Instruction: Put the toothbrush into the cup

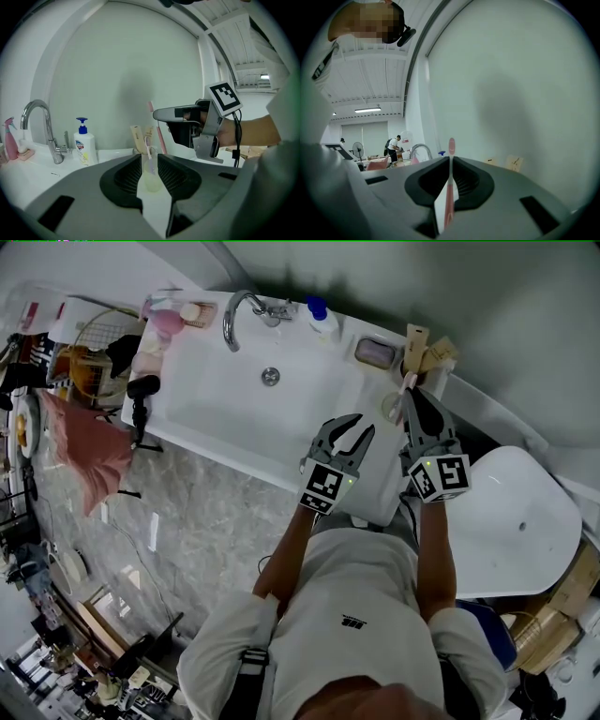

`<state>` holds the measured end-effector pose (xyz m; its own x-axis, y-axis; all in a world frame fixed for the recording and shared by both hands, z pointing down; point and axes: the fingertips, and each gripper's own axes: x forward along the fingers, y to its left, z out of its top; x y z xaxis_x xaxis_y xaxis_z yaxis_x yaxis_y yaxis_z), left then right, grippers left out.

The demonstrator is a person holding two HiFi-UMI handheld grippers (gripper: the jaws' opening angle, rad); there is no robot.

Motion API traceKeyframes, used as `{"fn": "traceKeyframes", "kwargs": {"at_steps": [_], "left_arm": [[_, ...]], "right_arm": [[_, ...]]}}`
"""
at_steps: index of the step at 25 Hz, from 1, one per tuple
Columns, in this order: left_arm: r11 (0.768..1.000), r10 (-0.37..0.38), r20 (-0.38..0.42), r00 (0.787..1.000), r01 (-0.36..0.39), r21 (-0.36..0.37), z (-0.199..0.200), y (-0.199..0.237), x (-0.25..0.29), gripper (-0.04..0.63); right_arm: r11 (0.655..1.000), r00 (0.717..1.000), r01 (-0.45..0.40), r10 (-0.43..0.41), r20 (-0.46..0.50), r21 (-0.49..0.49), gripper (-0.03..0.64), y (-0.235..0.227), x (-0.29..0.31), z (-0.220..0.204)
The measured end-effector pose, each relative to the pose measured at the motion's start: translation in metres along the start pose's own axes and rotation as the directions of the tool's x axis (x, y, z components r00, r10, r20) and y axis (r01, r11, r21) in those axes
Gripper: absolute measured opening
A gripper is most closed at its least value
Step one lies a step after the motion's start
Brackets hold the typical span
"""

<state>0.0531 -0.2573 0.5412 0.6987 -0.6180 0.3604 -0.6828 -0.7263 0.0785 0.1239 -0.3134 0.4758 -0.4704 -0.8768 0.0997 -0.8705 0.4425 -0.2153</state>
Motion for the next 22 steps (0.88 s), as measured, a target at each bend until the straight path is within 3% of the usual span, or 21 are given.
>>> {"fn": "traceKeyframes", "kwargs": {"at_steps": [9,22], "left_arm": [[1.000,0.002,-0.018,1.000,-0.002,-0.002,-0.001,0.006,0.009,0.123],[1.000,0.011,-0.036,0.999,-0.011,-0.016,-0.008,0.011,0.013,0.123]], "right_arm": [[0.999,0.999,0.024,-0.023,-0.029,0.024,0.046,-0.015,0.013,-0.026],[0.999,0.995,0.024,-0.026,-0.099,-0.022,0.046,-0.016,0.013,-0.063]]}}
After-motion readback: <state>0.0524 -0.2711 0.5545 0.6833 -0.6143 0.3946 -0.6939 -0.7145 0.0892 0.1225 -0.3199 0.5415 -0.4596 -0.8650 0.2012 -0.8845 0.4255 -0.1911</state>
